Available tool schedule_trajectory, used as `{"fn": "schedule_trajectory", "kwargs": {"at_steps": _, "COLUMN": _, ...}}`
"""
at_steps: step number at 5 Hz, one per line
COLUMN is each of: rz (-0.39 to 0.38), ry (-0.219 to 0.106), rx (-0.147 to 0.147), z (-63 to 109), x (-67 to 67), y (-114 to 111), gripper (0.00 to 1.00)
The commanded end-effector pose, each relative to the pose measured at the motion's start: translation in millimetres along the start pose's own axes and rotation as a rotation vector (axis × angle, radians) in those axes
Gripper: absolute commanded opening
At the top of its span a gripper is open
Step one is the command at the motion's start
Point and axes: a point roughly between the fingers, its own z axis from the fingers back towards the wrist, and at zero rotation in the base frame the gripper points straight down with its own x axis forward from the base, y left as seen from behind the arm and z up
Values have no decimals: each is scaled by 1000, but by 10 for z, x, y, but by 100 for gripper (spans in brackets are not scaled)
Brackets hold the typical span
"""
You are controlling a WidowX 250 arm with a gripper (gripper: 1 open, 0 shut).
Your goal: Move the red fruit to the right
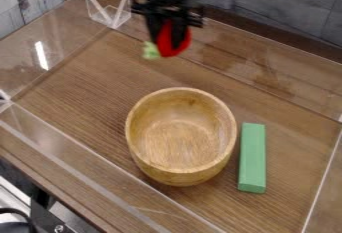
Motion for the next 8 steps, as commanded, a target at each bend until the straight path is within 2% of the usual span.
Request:
{"fn": "schedule_trajectory", "kwargs": {"at_steps": 1, "rz": -17, "ry": -69, "rx": 22, "z": 95, "x": 288, "y": -159, "gripper": 0}}
{"fn": "schedule_trajectory", "kwargs": {"at_steps": 2, "rz": -35, "ry": -62, "rx": 28, "z": -3, "x": 422, "y": -297, "gripper": 0}}
{"fn": "schedule_trajectory", "kwargs": {"at_steps": 4, "rz": -141, "ry": -48, "rx": 33, "z": 64, "x": 371, "y": -298, "gripper": 0}}
{"fn": "schedule_trajectory", "kwargs": {"at_steps": 5, "rz": -172, "ry": -43, "rx": 35, "z": 49, "x": 453, "y": -521, "gripper": 0}}
{"fn": "schedule_trajectory", "kwargs": {"at_steps": 6, "rz": -205, "ry": -29, "rx": 42, "z": -11, "x": 413, "y": -697, "gripper": 0}}
{"fn": "schedule_trajectory", "kwargs": {"at_steps": 8, "rz": -167, "ry": -16, "rx": 63, "z": -229, "x": 392, "y": -563, "gripper": 0}}
